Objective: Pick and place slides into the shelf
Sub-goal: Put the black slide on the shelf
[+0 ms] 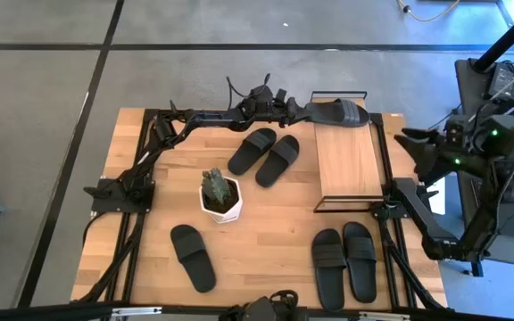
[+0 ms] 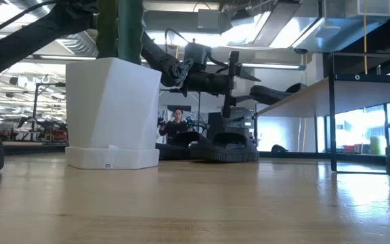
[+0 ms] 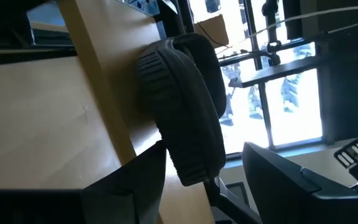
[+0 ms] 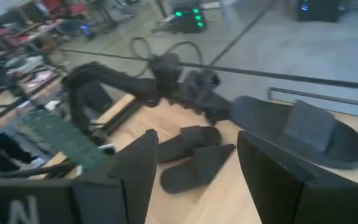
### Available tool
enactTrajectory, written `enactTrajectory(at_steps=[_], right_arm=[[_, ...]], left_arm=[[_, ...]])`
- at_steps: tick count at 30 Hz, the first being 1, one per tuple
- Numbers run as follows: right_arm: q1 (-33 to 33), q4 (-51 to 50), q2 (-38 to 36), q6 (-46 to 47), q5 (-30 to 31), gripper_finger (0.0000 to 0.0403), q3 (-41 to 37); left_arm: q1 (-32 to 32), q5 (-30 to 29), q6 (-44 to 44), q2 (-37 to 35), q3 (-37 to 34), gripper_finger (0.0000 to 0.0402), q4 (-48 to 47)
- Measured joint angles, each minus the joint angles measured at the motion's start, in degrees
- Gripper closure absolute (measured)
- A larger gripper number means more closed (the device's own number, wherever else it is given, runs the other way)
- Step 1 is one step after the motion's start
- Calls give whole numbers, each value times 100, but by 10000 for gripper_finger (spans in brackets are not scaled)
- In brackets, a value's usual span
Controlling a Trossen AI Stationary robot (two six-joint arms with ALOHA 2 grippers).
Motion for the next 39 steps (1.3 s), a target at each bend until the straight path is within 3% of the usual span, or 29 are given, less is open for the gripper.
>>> enactTrajectory(at_steps=[7,13,20,26,39], right_arm=[[26,66,-82,-155,-338,182,-11],[24,1127,-68,166,-1197,182,-166],[-56,1730,94,417,-1619,182,-224],[-77,2111,202,645,-1641,182,-224],[-79,5484,779,2842,-1979,182,-222]], left_arm=[[34,36,0,0,0,201,0],[32,43,0,0,0,201,0],[17,47,0,2,0,201,-1],[-7,49,0,2,0,201,-2],[-17,49,1,2,0,201,-2]])
